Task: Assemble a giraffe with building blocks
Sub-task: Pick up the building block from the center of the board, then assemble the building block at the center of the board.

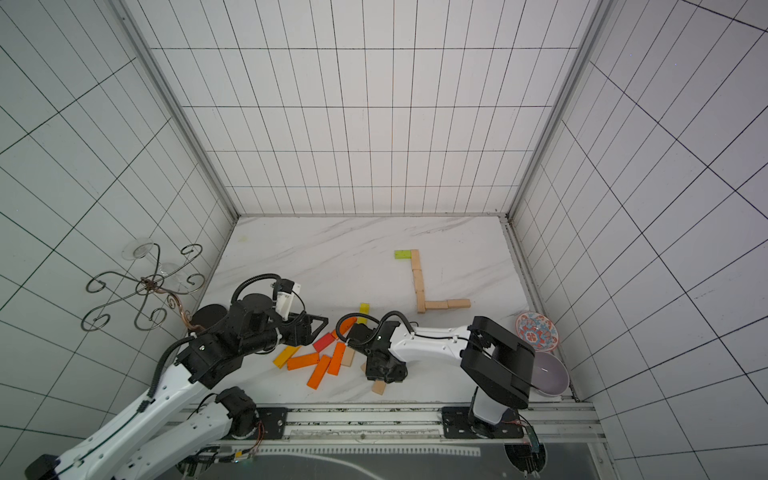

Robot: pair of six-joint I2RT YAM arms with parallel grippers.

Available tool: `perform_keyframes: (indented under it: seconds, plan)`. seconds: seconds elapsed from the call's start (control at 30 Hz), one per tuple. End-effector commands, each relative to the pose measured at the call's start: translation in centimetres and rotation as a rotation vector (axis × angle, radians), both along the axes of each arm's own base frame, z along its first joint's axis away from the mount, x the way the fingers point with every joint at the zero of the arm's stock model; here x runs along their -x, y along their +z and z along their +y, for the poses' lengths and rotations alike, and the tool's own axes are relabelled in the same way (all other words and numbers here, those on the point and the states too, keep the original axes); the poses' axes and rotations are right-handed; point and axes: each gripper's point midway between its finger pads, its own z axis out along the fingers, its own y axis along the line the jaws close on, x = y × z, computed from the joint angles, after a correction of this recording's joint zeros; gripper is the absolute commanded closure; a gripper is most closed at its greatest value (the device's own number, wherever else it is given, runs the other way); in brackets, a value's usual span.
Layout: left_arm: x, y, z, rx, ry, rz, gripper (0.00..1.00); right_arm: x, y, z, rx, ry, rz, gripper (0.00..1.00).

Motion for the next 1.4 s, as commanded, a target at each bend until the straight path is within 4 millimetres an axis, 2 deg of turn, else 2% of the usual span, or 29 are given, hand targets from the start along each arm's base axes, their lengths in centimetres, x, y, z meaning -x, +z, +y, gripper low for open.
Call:
perform_keyframes:
  seconds: [0.0,0.1,0.17,0.3,0.6,0.73,1.1,1.37]
  plan:
    - [-0.2,0.2,0.0,0.011,0.0,-0.015,0.16,0.6,-0.7,-2.1,0.064,-0.043,0.02,0.6]
    - [-0.3,0.3,-0.1,0.008,0.001,-0.02,0.16,-0.1,-0.2,-3.6,0.055,-0.086,0.001,0.75]
    - [-0.4,0.1,-0.1,0.0,0.001,-0.018,0.16,-0.7,0.1,-4.8,0.052,-0.116,-0.016,0.82]
    - [-0.7,-0.2,-0.6,0.003,-0.012,-0.011,0.16,-2.9,0.7,-7.2,0.056,-0.17,-0.059,0.83]
    - [-1.5,-0.6,-1.7,0.0,-0.034,0.014,0.16,-9.0,1.3,-10.7,0.102,-0.241,-0.111,0.79]
    - [-1.9,-0.5,-2.0,0.001,-0.038,0.014,0.16,-11.0,1.3,-11.1,0.095,-0.256,-0.122,0.78]
    - [-2.1,-0.8,-2.4,0.004,-0.046,0.022,0.16,-14.3,1.2,-11.1,0.096,-0.24,-0.135,0.78]
    - [-2.2,-1.0,-2.8,0.006,-0.058,0.028,0.16,-15.3,0.9,-11.0,0.104,-0.22,-0.131,0.78]
